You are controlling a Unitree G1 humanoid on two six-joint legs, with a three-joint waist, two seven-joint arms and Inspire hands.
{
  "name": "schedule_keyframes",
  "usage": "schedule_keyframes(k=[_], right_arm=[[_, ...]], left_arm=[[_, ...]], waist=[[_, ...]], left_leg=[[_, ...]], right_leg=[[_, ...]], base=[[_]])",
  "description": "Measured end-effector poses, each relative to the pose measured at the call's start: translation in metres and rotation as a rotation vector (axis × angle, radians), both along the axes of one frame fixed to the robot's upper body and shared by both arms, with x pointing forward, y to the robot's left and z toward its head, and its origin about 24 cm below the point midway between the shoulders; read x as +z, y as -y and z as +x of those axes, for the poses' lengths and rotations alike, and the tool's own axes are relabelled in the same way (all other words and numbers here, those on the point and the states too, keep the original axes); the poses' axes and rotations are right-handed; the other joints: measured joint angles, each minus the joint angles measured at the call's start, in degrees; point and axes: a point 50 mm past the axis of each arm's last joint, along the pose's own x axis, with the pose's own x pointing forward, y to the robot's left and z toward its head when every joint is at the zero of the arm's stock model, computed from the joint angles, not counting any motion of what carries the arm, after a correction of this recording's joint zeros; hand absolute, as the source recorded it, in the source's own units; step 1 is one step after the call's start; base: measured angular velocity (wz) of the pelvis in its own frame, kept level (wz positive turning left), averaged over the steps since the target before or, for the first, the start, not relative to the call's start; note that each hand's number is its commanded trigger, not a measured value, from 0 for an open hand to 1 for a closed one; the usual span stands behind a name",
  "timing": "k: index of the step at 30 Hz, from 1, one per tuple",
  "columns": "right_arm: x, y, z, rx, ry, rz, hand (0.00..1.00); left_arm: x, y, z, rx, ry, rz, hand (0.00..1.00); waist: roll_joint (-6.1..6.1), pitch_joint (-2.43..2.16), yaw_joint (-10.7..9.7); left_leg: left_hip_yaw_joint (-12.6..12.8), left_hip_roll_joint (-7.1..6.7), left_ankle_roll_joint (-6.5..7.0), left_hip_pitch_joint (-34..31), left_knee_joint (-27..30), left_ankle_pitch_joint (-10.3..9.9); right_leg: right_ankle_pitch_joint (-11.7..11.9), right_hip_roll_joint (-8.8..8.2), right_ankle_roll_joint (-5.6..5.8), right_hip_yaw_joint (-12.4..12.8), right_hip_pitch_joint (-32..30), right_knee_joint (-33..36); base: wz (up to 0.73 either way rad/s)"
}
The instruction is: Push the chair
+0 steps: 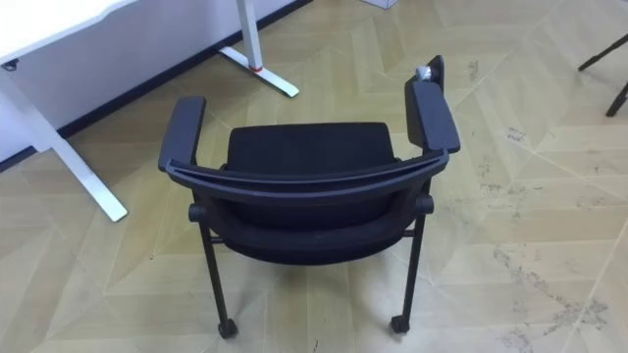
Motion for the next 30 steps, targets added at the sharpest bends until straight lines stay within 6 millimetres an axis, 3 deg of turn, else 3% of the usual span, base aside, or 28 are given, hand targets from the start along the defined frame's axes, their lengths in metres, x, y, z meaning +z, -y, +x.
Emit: schedule_keyframes(k=[8,16,20,28,30], right_arm=[[-0.001,-0.001,-0.005,-0.120,0.020,0.062,0.00],[-0.001,0.000,-0.008,-0.146,0.018,0.088,0.00],[-0.001,-0.001,-0.008,-0.148,0.017,0.082,0.00],[-0.001,0.000,-0.007,-0.139,0.012,0.068,0.00],[-0.001,0.001,-0.004,-0.136,0.017,0.055,0.00]], left_arm=[[0.000,0.000,0.003,0.000,0.001,0.014,0.00],[-0.001,0.000,-0.003,0.008,-0.022,0.020,0.00],[-0.001,-0.001,-0.007,0.018,-0.032,0.027,0.00],[-0.001,-0.002,-0.009,0.027,-0.041,0.054,0.00],[0.000,-0.003,-0.009,0.032,-0.047,0.074,0.00]], waist=[[0.24,-0.13,-0.1],[0.48,-0.20,-0.4],[0.49,0.08,-1.1],[0.53,-0.27,-1.3],[0.60,-0.16,-1.2]], left_leg=[[0.3,0.00,0.00,0.0,0.0,0.0],[0.5,-0.01,0.00,0.2,0.0,0.0],[0.8,-0.02,0.00,0.1,0.0,0.0],[1.0,-0.02,0.00,0.2,0.0,0.0],[1.0,-0.03,0.00,0.3,0.0,0.0]], right_leg=[[0.0,-0.05,-0.02,0.0,-0.1,0.1],[0.0,-0.04,-0.02,0.6,-0.1,0.1],[0.0,-0.04,-0.02,0.8,-0.1,0.2],[0.0,0.00,-0.02,1.2,-0.2,0.2],[0.0,-0.01,-0.03,1.2,-0.2,0.3]], base=[[0.00],[-0.02],[-0.01],[-0.02],[0.00]])
